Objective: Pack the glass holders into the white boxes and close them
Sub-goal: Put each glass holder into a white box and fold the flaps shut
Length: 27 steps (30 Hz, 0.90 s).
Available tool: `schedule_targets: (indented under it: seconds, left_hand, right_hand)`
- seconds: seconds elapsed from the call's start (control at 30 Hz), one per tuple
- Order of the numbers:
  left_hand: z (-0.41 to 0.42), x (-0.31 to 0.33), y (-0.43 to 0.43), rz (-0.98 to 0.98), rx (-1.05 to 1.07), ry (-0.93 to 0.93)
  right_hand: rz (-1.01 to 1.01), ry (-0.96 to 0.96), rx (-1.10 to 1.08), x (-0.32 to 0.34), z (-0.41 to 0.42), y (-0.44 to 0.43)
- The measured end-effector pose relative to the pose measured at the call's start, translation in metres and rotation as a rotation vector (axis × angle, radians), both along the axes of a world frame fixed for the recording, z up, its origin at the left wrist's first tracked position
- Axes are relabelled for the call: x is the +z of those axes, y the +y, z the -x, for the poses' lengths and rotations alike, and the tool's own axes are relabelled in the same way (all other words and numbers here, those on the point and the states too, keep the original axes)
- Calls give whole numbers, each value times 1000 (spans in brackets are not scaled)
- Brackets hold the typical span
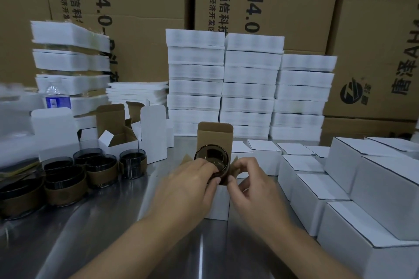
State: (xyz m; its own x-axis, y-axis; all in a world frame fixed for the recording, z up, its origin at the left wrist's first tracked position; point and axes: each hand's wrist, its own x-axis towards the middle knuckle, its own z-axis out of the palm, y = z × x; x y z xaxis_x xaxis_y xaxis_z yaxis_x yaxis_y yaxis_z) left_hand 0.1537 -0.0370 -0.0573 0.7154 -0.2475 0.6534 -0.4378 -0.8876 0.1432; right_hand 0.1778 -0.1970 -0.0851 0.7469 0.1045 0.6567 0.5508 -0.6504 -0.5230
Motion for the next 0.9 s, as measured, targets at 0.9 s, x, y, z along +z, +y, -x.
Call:
schedule_targets:
  seconds: [0.9]
  left_hand:
    - [-8,-9,-2,921,-266,22]
  right_hand:
    - [-199,64,74,3,1,2]
